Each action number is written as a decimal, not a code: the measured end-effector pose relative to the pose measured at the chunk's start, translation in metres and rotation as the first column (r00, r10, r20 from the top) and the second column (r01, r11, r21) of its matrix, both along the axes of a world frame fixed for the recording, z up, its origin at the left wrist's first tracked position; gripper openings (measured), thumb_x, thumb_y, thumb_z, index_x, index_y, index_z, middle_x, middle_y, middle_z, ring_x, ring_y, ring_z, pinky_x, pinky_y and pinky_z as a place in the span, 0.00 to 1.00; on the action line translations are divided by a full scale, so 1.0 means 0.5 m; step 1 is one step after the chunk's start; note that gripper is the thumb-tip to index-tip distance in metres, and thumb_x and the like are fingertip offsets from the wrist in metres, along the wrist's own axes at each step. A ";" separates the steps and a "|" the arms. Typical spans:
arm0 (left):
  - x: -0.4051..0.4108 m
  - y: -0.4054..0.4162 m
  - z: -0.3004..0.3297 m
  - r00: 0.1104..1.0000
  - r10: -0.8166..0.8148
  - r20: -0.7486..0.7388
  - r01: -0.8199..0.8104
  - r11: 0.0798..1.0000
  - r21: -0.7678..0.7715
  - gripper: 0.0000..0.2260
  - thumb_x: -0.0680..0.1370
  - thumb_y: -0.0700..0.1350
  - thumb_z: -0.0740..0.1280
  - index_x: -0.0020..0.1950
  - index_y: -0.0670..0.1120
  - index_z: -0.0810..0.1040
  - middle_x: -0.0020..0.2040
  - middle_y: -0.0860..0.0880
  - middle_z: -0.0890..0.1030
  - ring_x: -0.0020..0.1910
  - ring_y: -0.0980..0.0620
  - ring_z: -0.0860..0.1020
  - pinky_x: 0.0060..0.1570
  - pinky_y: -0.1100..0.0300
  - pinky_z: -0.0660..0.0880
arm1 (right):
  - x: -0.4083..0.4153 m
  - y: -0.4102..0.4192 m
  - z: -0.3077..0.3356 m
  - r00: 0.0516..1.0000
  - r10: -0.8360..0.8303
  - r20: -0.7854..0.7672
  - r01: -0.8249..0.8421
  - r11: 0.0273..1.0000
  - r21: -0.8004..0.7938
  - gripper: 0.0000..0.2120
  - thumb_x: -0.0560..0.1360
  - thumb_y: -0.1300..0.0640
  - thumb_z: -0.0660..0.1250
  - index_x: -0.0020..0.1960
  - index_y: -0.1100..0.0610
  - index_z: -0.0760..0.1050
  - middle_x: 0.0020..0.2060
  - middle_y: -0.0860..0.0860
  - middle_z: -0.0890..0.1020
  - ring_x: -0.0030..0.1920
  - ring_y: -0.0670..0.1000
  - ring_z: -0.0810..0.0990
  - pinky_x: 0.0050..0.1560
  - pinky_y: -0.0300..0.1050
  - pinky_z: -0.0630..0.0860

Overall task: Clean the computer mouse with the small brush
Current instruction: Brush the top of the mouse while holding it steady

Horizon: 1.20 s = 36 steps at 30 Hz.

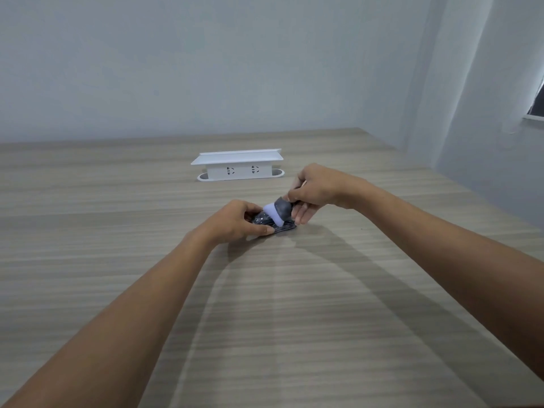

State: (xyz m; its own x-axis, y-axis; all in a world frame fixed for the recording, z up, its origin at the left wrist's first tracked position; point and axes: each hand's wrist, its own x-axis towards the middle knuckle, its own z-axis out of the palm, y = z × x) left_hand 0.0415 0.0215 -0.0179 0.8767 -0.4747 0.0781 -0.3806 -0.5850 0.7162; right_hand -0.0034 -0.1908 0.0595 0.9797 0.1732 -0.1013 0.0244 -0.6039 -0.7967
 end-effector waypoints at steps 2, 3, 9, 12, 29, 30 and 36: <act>-0.001 -0.001 -0.001 1.000 0.005 0.007 -0.005 1.000 0.000 0.11 0.73 0.48 0.78 0.55 0.51 0.84 0.51 0.46 0.88 0.43 0.53 0.83 0.47 0.59 0.80 | 0.006 -0.004 -0.001 0.999 -0.028 0.034 0.030 0.998 -0.046 0.09 0.79 0.68 0.62 0.43 0.68 0.78 0.33 0.63 0.85 0.30 0.56 0.86 0.32 0.44 0.84; -0.001 -0.001 -0.002 1.000 0.006 0.009 -0.006 1.000 0.004 0.13 0.73 0.48 0.78 0.56 0.50 0.85 0.51 0.46 0.88 0.45 0.51 0.84 0.51 0.55 0.81 | 0.009 -0.009 -0.003 0.997 -0.049 0.056 0.054 0.995 -0.084 0.08 0.79 0.68 0.62 0.44 0.68 0.78 0.34 0.63 0.85 0.30 0.56 0.85 0.31 0.43 0.84; -0.001 0.002 0.000 1.000 0.003 0.015 -0.003 1.000 0.026 0.17 0.73 0.51 0.78 0.61 0.49 0.85 0.50 0.49 0.88 0.51 0.49 0.85 0.55 0.53 0.80 | 0.013 -0.030 -0.017 0.986 -0.087 0.139 0.111 0.978 -0.179 0.09 0.80 0.65 0.64 0.50 0.72 0.79 0.36 0.64 0.86 0.29 0.55 0.84 0.28 0.40 0.81; -0.002 0.000 0.000 1.000 0.006 0.020 -0.006 1.000 0.024 0.16 0.73 0.50 0.78 0.59 0.49 0.85 0.50 0.48 0.88 0.46 0.51 0.84 0.50 0.54 0.80 | 0.011 -0.014 -0.016 0.988 -0.058 0.141 0.067 0.996 -0.057 0.08 0.80 0.63 0.66 0.52 0.70 0.77 0.32 0.60 0.84 0.26 0.52 0.83 0.28 0.41 0.81; 0.002 0.004 -0.004 1.000 -0.001 0.031 0.000 1.000 0.020 0.15 0.73 0.51 0.77 0.58 0.50 0.85 0.49 0.49 0.88 0.47 0.49 0.85 0.50 0.54 0.79 | 0.048 -0.008 -0.026 0.965 -0.060 0.257 0.105 0.981 -0.162 0.08 0.80 0.60 0.67 0.53 0.65 0.77 0.30 0.57 0.83 0.21 0.47 0.80 0.24 0.39 0.78; 0.002 0.004 -0.005 1.000 0.000 0.029 0.000 1.000 0.018 0.15 0.73 0.51 0.78 0.59 0.49 0.85 0.50 0.49 0.88 0.49 0.48 0.85 0.53 0.53 0.79 | 0.051 -0.012 -0.029 0.964 -0.068 0.255 0.121 0.973 -0.198 0.08 0.80 0.60 0.66 0.52 0.67 0.77 0.32 0.59 0.84 0.23 0.49 0.81 0.24 0.39 0.78; 0.005 0.003 -0.004 1.000 -0.010 0.025 0.010 1.000 0.020 0.16 0.73 0.50 0.78 0.60 0.48 0.85 0.51 0.49 0.88 0.50 0.49 0.85 0.53 0.58 0.80 | 0.047 -0.012 -0.026 0.967 -0.072 0.243 0.126 0.968 -0.217 0.08 0.80 0.60 0.66 0.51 0.67 0.77 0.32 0.59 0.84 0.21 0.48 0.80 0.23 0.38 0.76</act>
State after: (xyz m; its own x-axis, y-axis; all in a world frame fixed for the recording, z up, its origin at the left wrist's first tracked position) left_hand 0.0438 0.0232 -0.0201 0.8697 -0.4853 0.0903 -0.4041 -0.5949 0.6948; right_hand 0.0203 -0.1970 0.0464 0.9919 0.0730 0.1043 0.1221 -0.7777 -0.6166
